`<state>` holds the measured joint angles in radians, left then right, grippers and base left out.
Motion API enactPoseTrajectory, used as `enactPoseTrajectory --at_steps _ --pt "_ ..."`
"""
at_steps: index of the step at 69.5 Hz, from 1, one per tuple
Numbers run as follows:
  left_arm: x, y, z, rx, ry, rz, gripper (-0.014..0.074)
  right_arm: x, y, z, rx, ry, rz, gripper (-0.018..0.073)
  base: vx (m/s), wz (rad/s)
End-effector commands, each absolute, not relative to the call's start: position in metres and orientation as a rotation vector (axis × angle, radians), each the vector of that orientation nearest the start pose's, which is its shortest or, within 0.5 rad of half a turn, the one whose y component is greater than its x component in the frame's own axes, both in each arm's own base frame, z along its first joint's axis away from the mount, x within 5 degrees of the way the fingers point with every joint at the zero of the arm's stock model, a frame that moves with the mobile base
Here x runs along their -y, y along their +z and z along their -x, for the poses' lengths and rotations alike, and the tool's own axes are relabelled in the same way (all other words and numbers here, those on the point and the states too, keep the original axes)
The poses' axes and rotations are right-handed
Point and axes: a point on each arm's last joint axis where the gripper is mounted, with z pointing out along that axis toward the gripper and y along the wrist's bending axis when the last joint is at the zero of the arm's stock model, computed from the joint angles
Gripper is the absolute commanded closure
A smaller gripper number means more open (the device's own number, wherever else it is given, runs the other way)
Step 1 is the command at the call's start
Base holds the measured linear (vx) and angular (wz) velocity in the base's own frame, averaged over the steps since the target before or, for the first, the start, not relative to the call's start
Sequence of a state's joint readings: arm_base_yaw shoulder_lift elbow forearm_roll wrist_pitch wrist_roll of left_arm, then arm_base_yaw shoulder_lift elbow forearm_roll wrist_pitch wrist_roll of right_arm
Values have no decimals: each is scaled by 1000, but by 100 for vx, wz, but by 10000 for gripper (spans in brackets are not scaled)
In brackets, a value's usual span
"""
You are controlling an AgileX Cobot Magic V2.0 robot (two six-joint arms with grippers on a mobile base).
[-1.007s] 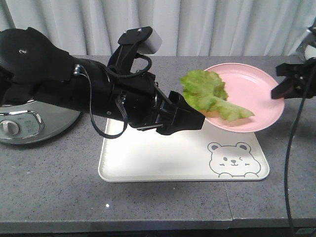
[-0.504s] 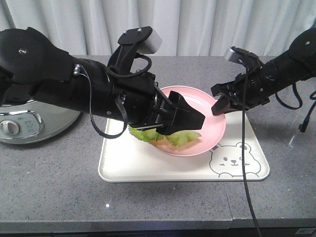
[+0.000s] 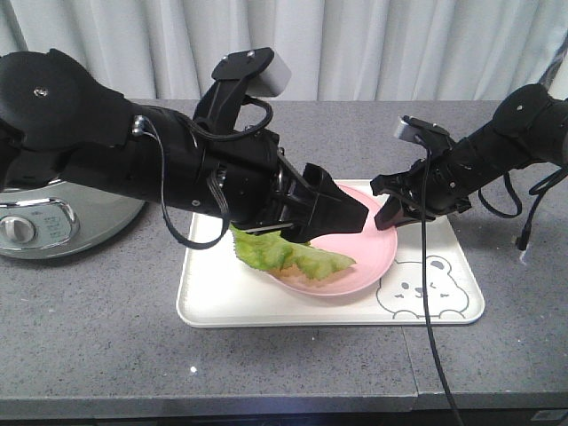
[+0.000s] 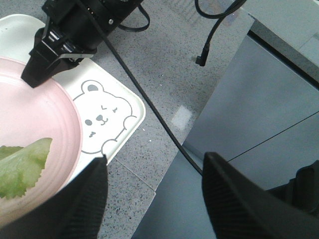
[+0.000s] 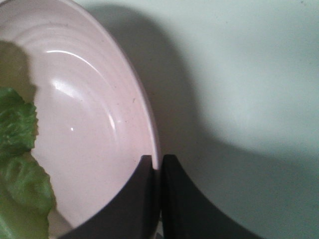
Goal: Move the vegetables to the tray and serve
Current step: 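Open the right gripper and withdraw it from the plate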
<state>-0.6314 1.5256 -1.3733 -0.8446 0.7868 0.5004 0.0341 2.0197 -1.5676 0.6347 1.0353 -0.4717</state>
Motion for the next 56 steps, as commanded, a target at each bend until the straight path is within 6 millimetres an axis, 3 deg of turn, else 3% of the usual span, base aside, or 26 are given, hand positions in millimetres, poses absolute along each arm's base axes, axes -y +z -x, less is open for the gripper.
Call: enactPoseTrajectory --at_steps 1,30,43,56 --pt "236 389 -237 -2073 -1104 -792 179 -63 249 -418 -2640 769 279 543 0 0" --pt "236 389 -237 -2073 -1104 -792 179 -63 250 -418 -2639 768 280 237 0 0" --pt "236 389 -237 -2073 -1104 -792 179 -55 263 -412 -2657 645 269 229 0 0" --pt "236 389 -237 -2073 -1104 -792 179 -45 302 -390 -2652 491 273 230 0 0"
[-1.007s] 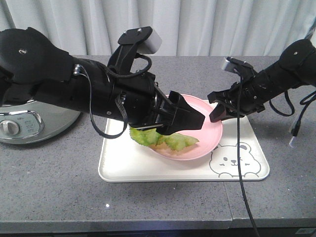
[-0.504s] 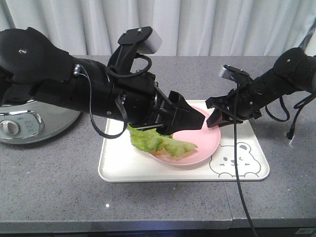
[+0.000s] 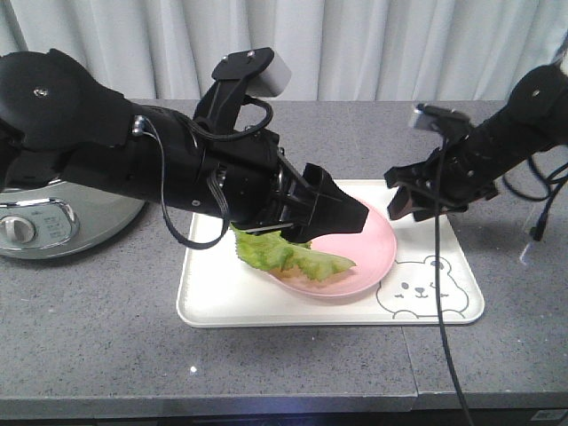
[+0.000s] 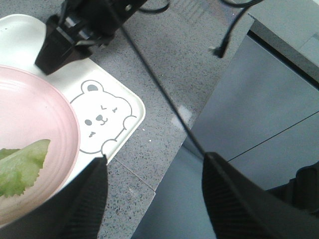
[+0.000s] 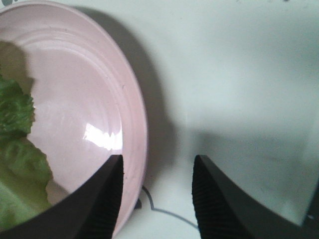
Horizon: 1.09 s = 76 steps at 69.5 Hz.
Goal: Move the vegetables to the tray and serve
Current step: 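Open the right gripper and withdraw it from the plate, then lift the left gripper away from the lettuce and plate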
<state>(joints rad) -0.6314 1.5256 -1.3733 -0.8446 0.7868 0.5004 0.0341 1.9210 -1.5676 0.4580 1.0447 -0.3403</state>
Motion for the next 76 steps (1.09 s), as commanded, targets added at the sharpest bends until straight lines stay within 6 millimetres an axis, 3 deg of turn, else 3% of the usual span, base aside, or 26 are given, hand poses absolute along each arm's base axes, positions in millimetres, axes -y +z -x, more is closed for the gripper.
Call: enactPoseTrajectory --at_steps 1,10,43,59,76 --pt "236 389 -237 -2073 -1104 -792 179 -45 307 -386 -2644 491 279 230 0 0" --pt "236 389 -237 -2073 -1104 -792 179 -49 330 -355 -2604 469 313 230 0 0" --pt "236 389 -237 -2073 -1104 -792 179 -46 347 -228 -2390 362 332 230 0 0" --pt "236 389 -237 -2073 -1104 -792 179 -43 345 -201 -2364 356 333 230 0 0" --pt "236 389 -239 -2064 -1077 -792 179 -42 346 -200 -2357 333 339 230 0 0"
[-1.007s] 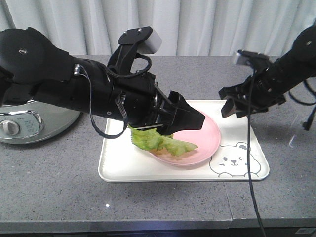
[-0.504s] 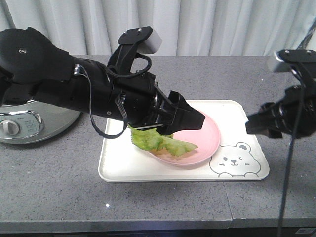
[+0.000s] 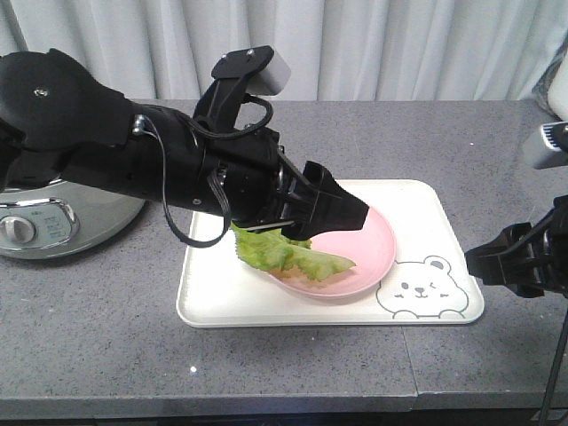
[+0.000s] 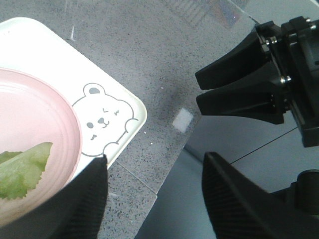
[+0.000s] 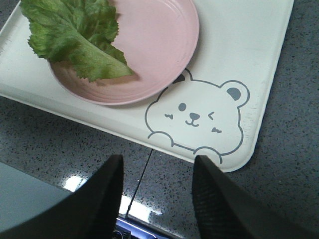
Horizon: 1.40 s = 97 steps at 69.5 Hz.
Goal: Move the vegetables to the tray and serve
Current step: 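Lift the left gripper away from the lettuce and plate, then move both grippers down to the tray's opposite side edges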
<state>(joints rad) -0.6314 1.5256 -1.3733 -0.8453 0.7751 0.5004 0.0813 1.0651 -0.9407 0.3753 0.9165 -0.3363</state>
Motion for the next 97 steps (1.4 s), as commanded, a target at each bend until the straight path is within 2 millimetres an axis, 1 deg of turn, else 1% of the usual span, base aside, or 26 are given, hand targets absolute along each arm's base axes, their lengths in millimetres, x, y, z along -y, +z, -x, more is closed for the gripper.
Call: enactPoseTrajectory --at_steps 1,6,13,19,24,30,38,43,48,52,57,61,67,73,80,88,97 --pt "235 389 -239 -2067 -1068 -802 179 -41 345 -200 -2358 327 339 230 0 0" --pt "230 383 -239 -2116 -1009 -864 183 -39 345 -200 -2361 297 341 230 0 0" --pt "218 376 -243 -2189 -1002 -858 193 -36 344 -201 -2369 249 312 230 0 0" --pt "204 371 -249 -2220 -982 -799 206 -32 344 -202 -2380 211 267 230 0 0" --pt "187 363 -252 -2247 -951 -726 213 -29 343 -204 -2384 175 228 230 0 0" --pt "170 349 -249 -2283 -914 -652 223 -27 338 -210 -2412 157 197 230 0 0" --pt "146 332 -242 -2297 -819 -560 225 -27 326 -222 -2468 155 183 230 0 0" --pt "133 324 -237 -2297 -773 -490 225 -17 319 -232 -2510 144 122 230 0 0" --pt "122 313 -233 -2315 -746 -439 225 -1 314 -241 -2554 133 59 230 0 0" --pt "117 307 -232 -2331 -732 -410 225 6 308 -246 -2611 149 77 230 0 0" --pt "113 301 -232 -2347 -709 -399 225 12 303 -252 -2664 184 99 230 0 0" --pt "111 298 -234 -2352 -681 -414 225 12 296 -259 -2703 216 117 230 0 0" --pt "110 296 -234 -2354 -652 -437 225 11 289 -270 -2732 243 139 230 0 0" --pt "110 297 -237 -2334 -641 -417 225 12 285 -281 -2749 255 149 230 0 0" --pt "110 296 -238 -2341 -645 -397 230 13 283 -293 -2754 263 165 230 0 0" --pt "112 287 -244 -2390 -664 -345 251 10 283 -303 -2749 310 229 230 0 0" --pt "117 277 -258 -2443 -676 -343 289 7 280 -310 -2737 375 279 230 0 0"
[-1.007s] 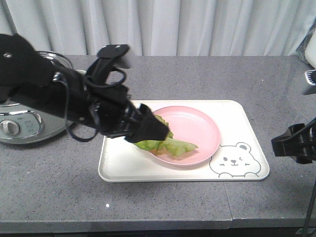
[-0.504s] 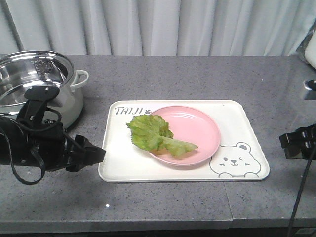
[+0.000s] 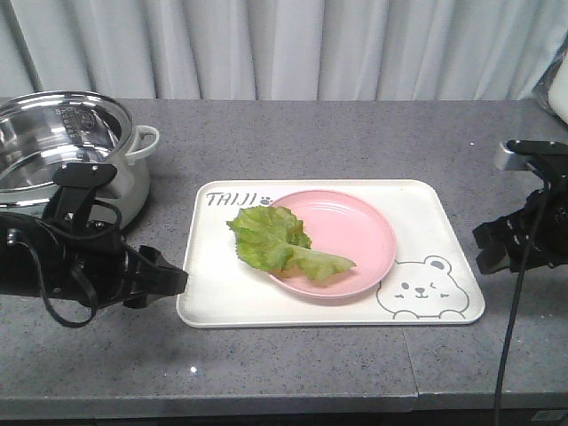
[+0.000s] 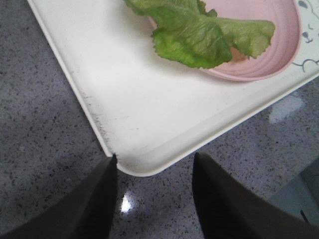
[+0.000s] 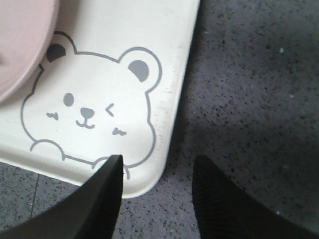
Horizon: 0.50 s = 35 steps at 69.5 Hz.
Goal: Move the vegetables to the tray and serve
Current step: 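Move both grippers down to the tray's opposite side edges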
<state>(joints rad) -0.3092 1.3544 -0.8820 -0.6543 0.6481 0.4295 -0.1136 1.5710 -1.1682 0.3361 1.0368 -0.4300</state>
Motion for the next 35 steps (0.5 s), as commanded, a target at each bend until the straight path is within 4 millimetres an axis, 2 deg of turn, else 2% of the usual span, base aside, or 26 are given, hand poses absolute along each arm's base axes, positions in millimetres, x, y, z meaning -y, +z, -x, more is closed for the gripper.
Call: enactPoseTrajectory --at_steps 1,15,27,35 --pt "118 276 -259 -2448 -678 -343 293 6 279 -311 -2740 386 279 230 0 0" --pt "127 259 -280 -2540 -701 -364 314 6 266 -319 -2759 409 309 230 0 0" --pt "128 244 -291 -2568 -683 -296 314 7 258 -324 -2757 399 338 230 0 0" --pt "128 241 -294 -2563 -672 -283 314 7 254 -327 -2757 401 344 230 0 0"
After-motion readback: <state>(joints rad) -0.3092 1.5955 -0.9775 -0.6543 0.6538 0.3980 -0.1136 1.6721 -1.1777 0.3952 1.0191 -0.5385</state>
